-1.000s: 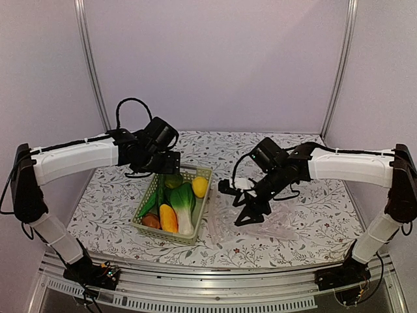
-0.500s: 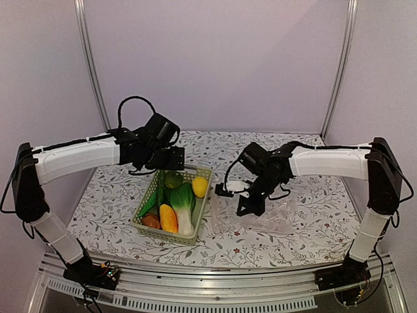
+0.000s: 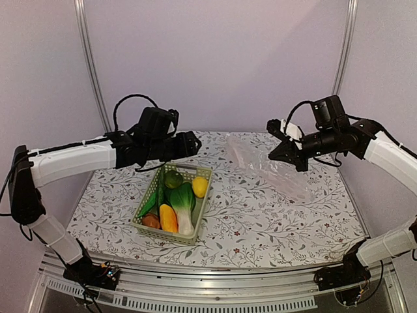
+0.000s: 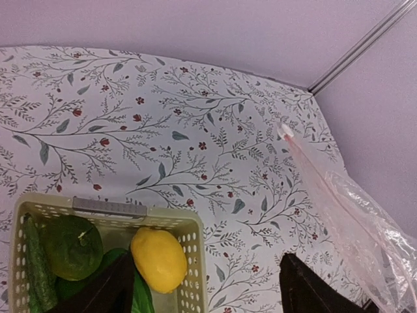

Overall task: Place the food in the zip-top bag and seal the zipper
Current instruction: Pick up the zipper food storage bag from the center of the board, then pass from the right arm to the left

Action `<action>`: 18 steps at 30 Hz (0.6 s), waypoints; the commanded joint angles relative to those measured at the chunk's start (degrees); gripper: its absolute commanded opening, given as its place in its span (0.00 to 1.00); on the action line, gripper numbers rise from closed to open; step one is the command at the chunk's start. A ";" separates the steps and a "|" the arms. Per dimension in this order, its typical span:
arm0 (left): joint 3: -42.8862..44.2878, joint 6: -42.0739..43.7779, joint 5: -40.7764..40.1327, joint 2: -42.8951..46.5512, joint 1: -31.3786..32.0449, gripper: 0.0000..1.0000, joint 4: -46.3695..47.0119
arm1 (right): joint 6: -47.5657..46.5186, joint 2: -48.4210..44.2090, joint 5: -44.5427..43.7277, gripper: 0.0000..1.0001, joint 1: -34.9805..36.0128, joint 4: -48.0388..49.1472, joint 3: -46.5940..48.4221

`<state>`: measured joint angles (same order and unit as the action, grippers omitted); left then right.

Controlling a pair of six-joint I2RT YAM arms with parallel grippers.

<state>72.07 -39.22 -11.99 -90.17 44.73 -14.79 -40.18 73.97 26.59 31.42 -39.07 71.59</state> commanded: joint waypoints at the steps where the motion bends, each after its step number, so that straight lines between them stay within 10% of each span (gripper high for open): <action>1: -2.31 -7.21 8.67 -0.46 0.62 0.75 10.45 | -0.15 -0.28 4.31 0.00 -1.00 2.36 -1.90; 18: -1.08 -20.63 26.66 -10.34 0.64 0.61 23.00 | 2.27 0.47 6.19 0.00 -1.03 5.40 -0.94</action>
<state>70.91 -57.45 10.33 -98.67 44.88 4.36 -39.05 73.67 31.51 30.61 -35.33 70.74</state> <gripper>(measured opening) 0.629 0.004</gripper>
